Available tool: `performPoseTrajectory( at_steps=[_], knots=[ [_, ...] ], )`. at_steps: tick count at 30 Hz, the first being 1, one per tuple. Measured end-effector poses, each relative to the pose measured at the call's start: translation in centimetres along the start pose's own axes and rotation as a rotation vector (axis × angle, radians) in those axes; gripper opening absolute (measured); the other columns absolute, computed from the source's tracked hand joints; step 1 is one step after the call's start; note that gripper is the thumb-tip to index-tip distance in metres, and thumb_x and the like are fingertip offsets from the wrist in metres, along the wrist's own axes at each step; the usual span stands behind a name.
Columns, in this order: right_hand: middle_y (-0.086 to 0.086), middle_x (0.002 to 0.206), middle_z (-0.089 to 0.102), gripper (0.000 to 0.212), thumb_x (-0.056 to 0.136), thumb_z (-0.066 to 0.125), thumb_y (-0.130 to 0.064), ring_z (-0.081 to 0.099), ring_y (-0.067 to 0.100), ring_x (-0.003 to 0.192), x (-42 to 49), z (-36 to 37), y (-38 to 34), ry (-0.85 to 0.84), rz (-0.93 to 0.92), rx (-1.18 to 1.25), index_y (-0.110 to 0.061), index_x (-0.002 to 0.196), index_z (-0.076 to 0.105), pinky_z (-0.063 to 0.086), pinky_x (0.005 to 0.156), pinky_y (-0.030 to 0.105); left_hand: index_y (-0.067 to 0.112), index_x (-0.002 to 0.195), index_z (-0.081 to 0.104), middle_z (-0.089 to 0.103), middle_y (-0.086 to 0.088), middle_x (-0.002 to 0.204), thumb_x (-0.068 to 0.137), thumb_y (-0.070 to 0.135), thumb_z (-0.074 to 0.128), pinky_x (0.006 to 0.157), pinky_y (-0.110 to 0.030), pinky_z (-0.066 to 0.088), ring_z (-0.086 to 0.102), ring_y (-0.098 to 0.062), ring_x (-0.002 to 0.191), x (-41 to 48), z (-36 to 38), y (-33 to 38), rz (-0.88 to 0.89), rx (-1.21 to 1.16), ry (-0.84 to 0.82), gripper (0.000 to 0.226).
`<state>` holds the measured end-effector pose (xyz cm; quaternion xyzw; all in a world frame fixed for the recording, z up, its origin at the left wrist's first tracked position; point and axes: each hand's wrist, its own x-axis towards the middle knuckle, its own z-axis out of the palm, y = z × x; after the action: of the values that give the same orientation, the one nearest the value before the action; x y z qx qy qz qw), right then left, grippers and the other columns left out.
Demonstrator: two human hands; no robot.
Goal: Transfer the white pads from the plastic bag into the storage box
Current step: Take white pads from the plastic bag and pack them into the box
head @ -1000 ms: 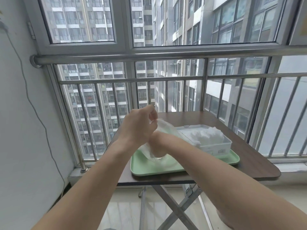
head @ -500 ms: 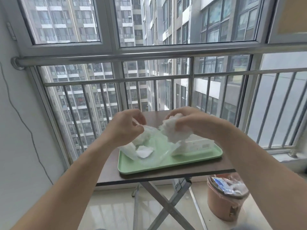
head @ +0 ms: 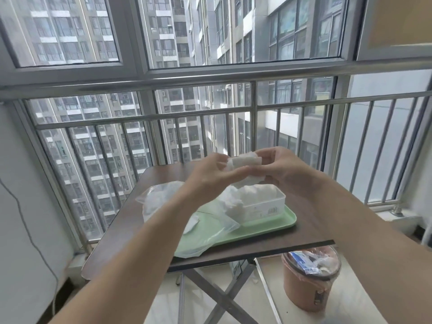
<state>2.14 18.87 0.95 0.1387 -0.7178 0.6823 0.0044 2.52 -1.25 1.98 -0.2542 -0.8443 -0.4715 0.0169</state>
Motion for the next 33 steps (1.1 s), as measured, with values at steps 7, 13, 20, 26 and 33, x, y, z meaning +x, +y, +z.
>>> performPoseTrajectory(
  at_steps=[7,13,20,26,33],
  knots=[
    [0.019,0.112,0.071,0.043,0.081,0.076,-0.002,0.071,0.031,0.1,0.9,-2.6,0.6,0.077,0.07,-0.066,0.001,0.121,0.06,0.06,0.082,0.039,0.005,0.1,0.069,0.074,-0.018,0.097,0.084,0.007,0.078,0.079,-0.038,0.061,0.073,-0.023,0.082,3.3,2.7,-0.8,-0.08,-0.292,0.091,0.019],
    [0.014,0.105,0.072,0.037,0.079,0.078,-0.004,0.073,0.022,0.086,2.7,-3.6,1.8,0.181,0.208,-0.27,-0.001,0.114,0.064,0.058,0.06,0.022,0.018,0.113,0.064,0.071,0.0,0.11,0.084,0.03,0.078,0.09,-0.04,0.057,0.068,-0.016,0.097,5.6,2.9,-5.2,-0.094,0.227,0.114,0.034],
    [0.007,0.099,0.07,0.036,0.076,0.083,-0.011,0.066,0.018,0.085,4.1,-3.1,4.7,0.127,0.3,-0.558,-0.008,0.108,0.064,0.059,0.076,0.032,0.029,0.146,0.042,0.049,0.003,0.148,0.068,0.055,0.083,0.099,-0.03,0.044,0.049,-0.018,0.13,5.6,3.5,-7.6,-0.127,0.483,-0.155,0.091],
    [0.009,0.103,0.069,0.035,0.074,0.084,-0.014,0.069,0.024,0.091,4.6,-2.9,3.8,0.065,0.326,-0.886,-0.011,0.106,0.07,0.062,0.069,0.032,0.025,0.147,0.042,0.048,0.001,0.149,0.065,0.054,0.087,0.106,-0.033,0.041,0.046,-0.02,0.134,6.0,3.5,-8.3,-0.182,0.457,-0.143,0.098],
    [0.007,0.076,0.066,0.034,0.064,0.089,-0.015,0.069,0.025,0.067,5.3,0.5,3.3,0.102,0.37,-1.269,-0.009,0.077,0.058,0.062,0.065,0.039,0.022,0.149,0.04,0.047,-0.001,0.151,0.065,0.052,0.088,0.11,-0.035,0.04,0.046,-0.02,0.135,6.2,3.5,-8.0,-0.206,0.471,-0.155,0.102]
  ],
)
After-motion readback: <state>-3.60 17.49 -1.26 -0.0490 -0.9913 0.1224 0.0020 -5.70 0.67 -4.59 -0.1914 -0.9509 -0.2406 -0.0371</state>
